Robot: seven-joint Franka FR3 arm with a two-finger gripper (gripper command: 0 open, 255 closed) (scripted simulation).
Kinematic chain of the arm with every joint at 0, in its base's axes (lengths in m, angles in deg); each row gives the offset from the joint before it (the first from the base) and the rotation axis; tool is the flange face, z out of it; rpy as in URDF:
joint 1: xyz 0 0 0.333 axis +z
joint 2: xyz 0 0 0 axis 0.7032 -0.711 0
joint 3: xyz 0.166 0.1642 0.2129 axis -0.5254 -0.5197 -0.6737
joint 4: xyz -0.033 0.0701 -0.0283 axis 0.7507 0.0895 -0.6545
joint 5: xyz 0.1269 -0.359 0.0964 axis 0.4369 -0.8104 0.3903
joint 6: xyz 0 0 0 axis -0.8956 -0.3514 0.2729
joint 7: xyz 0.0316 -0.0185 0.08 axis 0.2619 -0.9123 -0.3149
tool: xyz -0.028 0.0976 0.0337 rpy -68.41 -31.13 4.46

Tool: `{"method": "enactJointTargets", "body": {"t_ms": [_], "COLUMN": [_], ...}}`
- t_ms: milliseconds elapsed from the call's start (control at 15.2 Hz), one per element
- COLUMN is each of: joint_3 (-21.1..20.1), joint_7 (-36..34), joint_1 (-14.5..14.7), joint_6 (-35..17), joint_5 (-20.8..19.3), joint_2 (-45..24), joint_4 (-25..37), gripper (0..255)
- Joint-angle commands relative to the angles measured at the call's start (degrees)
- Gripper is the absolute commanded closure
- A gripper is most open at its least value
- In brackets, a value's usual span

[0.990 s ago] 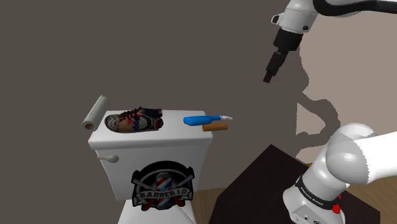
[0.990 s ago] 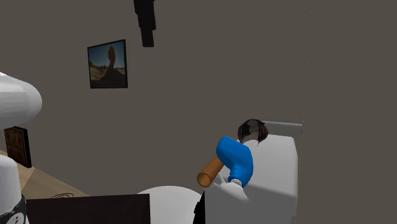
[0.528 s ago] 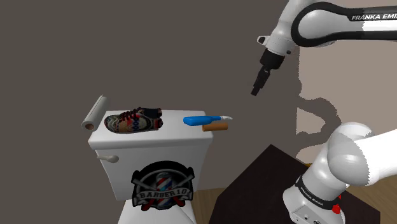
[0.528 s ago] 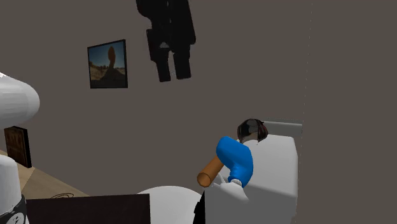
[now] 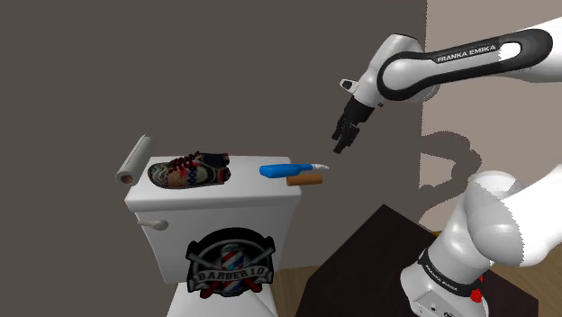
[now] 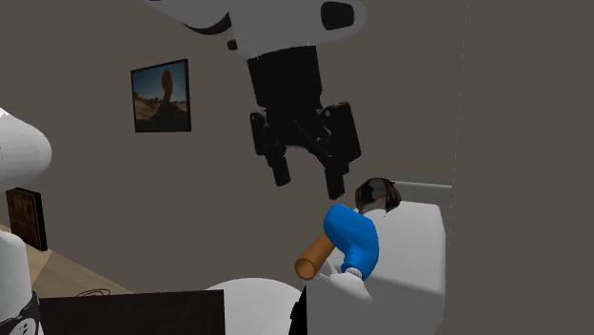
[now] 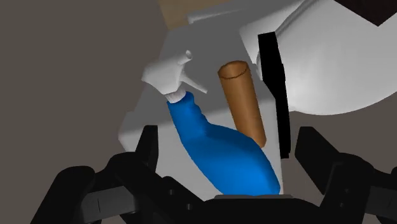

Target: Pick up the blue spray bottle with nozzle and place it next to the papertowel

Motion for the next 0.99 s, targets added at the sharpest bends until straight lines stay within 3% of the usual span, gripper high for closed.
{"method": "enactJointTargets", "body": {"t_ms": [0, 264, 462, 924], "joint_3": [3.33, 10.57, 16.68, 17.86], "joint_7": [6.53, 21.09, 35.18, 41.83], "joint_1": [2.98, 11.32, 19.19, 22.72], "joint_6": [-5.37, -13.41, -16.97, -20.17], "joint_5": [2.36, 10.89, 21.83, 30.91], "joint_2": [-4.34, -13.51, -21.18, -27.2], "joint_4": [-0.19, 1.4, 4.27, 5.18], "gripper": [0, 0, 0, 0]}}
